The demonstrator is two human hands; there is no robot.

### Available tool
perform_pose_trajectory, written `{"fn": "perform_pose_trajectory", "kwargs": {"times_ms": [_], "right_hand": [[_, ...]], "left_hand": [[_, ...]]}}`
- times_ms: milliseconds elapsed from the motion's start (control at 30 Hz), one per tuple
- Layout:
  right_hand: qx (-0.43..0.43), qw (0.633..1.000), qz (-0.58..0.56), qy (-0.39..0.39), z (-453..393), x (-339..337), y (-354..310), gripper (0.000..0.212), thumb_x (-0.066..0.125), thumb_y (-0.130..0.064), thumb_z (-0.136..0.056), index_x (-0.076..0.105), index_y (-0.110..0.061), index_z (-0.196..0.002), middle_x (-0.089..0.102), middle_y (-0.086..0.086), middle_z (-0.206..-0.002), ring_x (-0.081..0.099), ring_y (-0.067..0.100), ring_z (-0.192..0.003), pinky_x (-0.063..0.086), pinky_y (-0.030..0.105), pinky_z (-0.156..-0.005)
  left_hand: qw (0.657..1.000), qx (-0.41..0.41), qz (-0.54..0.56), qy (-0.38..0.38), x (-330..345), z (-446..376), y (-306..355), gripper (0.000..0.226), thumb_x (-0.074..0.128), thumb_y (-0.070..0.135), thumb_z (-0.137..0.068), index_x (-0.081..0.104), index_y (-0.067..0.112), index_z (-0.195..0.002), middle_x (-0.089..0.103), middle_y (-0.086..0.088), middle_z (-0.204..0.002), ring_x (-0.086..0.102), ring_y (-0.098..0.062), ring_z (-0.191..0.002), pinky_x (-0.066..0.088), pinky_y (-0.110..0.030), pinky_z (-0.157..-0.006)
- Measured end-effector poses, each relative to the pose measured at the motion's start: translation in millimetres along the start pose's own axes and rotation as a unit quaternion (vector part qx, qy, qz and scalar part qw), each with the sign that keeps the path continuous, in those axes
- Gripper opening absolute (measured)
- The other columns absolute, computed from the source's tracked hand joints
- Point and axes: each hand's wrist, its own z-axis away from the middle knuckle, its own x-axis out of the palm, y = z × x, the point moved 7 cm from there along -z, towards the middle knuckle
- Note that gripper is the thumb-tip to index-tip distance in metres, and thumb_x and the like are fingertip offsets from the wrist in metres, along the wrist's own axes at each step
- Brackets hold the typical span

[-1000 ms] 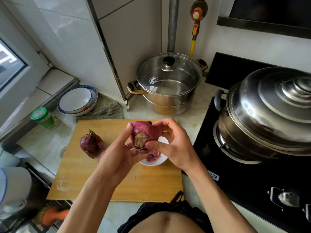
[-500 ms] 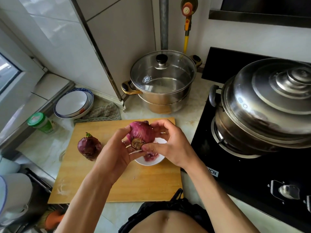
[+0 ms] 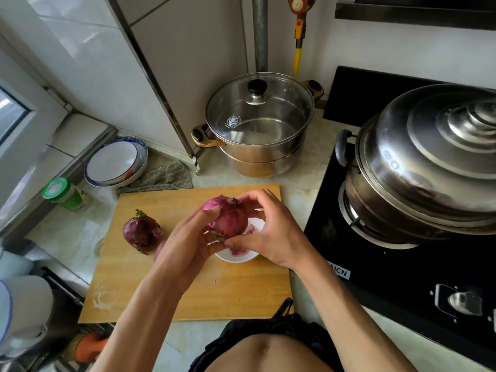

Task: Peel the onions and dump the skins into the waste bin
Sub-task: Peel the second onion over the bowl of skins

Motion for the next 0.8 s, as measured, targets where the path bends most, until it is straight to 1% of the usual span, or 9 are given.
{"fn": "perform_pose_trajectory", "kwargs": {"times_ms": [100, 200, 267, 433, 500, 633, 700, 800], "right_hand": [[-0.001, 1.0, 0.002, -0.001, -0.9, 0.8, 0.4, 0.077, 0.098, -0.029, -0.054, 0.059, -0.02, -0.119, 0.058, -0.007, -0.117, 0.059, 0.004, -0.108, 0.05, 0.027, -0.098], [-0.002, 1.0, 0.003, 0.001, -0.6, 1.2, 0.6, 0.077, 0.098, -0.03, -0.053, 0.059, -0.019, -0.119, 0.057, -0.008, -0.117, 0.058, 0.001, -0.107, 0.048, 0.02, -0.096], [-0.005, 1.0, 0.002, 0.008, -0.4, 0.9, -0.3, 0.078, 0.098, -0.03, -0.053, 0.058, -0.02, -0.119, 0.057, -0.008, -0.117, 0.058, 0.001, -0.107, 0.047, 0.016, -0.094], [-0.013, 1.0, 0.002, 0.019, -1.7, 0.4, -0.2, 0.076, 0.099, -0.029, -0.053, 0.057, -0.021, -0.116, 0.057, -0.007, -0.115, 0.059, 0.004, -0.105, 0.048, 0.019, -0.091], [-0.016, 1.0, 0.003, 0.022, -1.4, 1.2, -0.5, 0.076, 0.099, -0.029, -0.053, 0.057, -0.021, -0.116, 0.057, -0.007, -0.115, 0.059, 0.004, -0.105, 0.048, 0.019, -0.091], [-0.021, 0.999, 0.004, 0.027, -1.6, 1.3, -1.0, 0.073, 0.098, -0.026, -0.053, 0.057, -0.022, -0.113, 0.056, -0.006, -0.113, 0.058, 0.005, -0.103, 0.049, 0.018, -0.09], [-0.023, 0.999, 0.002, 0.029, -2.0, 0.7, -1.4, 0.071, 0.098, -0.025, -0.053, 0.057, -0.024, -0.111, 0.056, -0.007, -0.112, 0.058, 0.004, -0.102, 0.047, 0.015, -0.088], [-0.026, 0.999, 0.002, 0.03, -2.4, 1.3, -0.8, 0.071, 0.098, -0.025, -0.054, 0.056, -0.026, -0.11, 0.057, -0.006, -0.112, 0.058, 0.003, -0.101, 0.046, 0.012, -0.086]], "left_hand": [[1.0, 0.004, 0.002, -0.001, 0.0, -1.6, -0.5, 0.048, 0.06, 0.028, -0.085, 0.066, 0.004, -0.126, 0.073, -0.027, -0.109, 0.074, -0.034, -0.091, 0.062, -0.035, -0.073], [1.0, 0.003, 0.012, 0.007, -0.4, -2.4, -0.7, 0.048, 0.062, 0.028, -0.082, 0.068, 0.004, -0.123, 0.075, -0.023, -0.103, 0.074, -0.03, -0.087, 0.061, -0.032, -0.068], [1.0, 0.001, 0.019, 0.011, -1.4, -3.2, -1.1, 0.047, 0.062, 0.028, -0.082, 0.068, 0.003, -0.121, 0.074, -0.023, -0.104, 0.073, -0.03, -0.087, 0.061, -0.032, -0.068], [0.999, 0.0, 0.039, 0.016, -4.1, -5.7, -2.9, 0.039, 0.062, 0.022, -0.092, 0.066, -0.002, -0.122, 0.072, -0.026, -0.107, 0.072, -0.031, -0.09, 0.061, -0.033, -0.067], [0.999, 0.0, 0.05, 0.013, -3.7, -5.9, -3.4, 0.041, 0.063, 0.023, -0.091, 0.065, -0.003, -0.123, 0.072, -0.026, -0.108, 0.073, -0.033, -0.092, 0.06, -0.033, -0.066], [0.998, -0.005, 0.068, 0.007, -1.9, -6.6, -5.1, 0.041, 0.056, 0.023, -0.093, 0.064, -0.004, -0.123, 0.072, -0.023, -0.104, 0.073, -0.031, -0.087, 0.06, -0.032, -0.064], [0.997, -0.008, 0.077, 0.01, -1.9, -7.0, -5.6, 0.044, 0.056, 0.024, -0.09, 0.063, -0.003, -0.124, 0.072, -0.022, -0.102, 0.073, -0.028, -0.084, 0.059, -0.031, -0.062], [0.996, -0.013, 0.082, 0.016, -2.8, -8.5, -7.2, 0.046, 0.058, 0.026, -0.087, 0.064, -0.002, -0.123, 0.072, -0.022, -0.103, 0.072, -0.028, -0.085, 0.059, -0.031, -0.063]]}}
